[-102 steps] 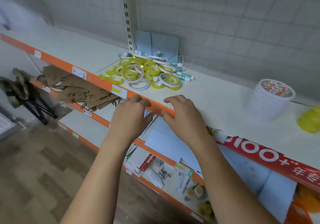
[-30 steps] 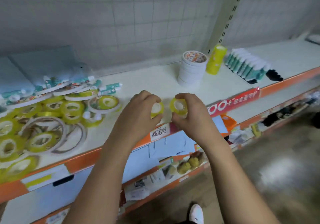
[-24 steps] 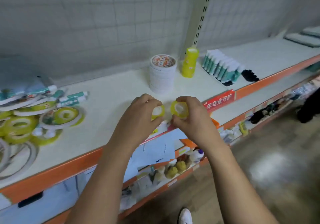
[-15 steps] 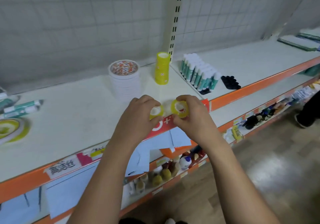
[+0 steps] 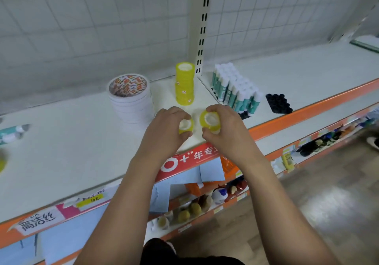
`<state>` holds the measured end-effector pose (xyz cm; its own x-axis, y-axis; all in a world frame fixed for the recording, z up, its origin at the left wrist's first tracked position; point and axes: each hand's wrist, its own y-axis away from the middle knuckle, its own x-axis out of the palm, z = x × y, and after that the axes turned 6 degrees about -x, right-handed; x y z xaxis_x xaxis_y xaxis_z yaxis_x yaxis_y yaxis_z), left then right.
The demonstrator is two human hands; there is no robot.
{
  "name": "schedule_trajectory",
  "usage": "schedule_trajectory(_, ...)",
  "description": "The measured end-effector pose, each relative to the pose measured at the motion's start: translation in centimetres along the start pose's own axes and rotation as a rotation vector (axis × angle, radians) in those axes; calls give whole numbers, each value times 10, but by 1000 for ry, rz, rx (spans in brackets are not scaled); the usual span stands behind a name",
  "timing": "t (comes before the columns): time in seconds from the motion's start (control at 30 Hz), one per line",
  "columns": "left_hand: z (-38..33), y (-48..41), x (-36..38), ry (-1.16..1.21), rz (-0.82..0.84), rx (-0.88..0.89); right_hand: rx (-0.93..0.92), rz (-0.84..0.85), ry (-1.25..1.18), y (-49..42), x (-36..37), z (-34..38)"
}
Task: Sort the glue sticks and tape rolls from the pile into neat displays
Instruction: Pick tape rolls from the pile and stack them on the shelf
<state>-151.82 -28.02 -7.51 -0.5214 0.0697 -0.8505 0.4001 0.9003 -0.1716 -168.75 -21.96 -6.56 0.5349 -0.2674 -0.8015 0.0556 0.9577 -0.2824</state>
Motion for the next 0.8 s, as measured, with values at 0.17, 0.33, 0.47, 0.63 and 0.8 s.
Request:
schedule_trajectory(0.17, 0, -21, 11, 4, 46, 5, 19, 2, 4, -15, -5, -9)
schedule_trajectory(0.33, -10, -35, 23, 24, 77, 1, 2, 11, -3, -25, -9, -18)
schedule_trajectory(0.47, -19, -45, 28, 31, 103, -25, -24, 26, -11, -38, -17, -27)
schedule_trajectory(0.63, -12, -41, 24, 52, 76, -106, -100, 95, -31, -51, -15, -33)
schedule_trajectory(0.8, -4, -29, 17, -6, 44, -176, -180, 213, -39, -60, 2, -32)
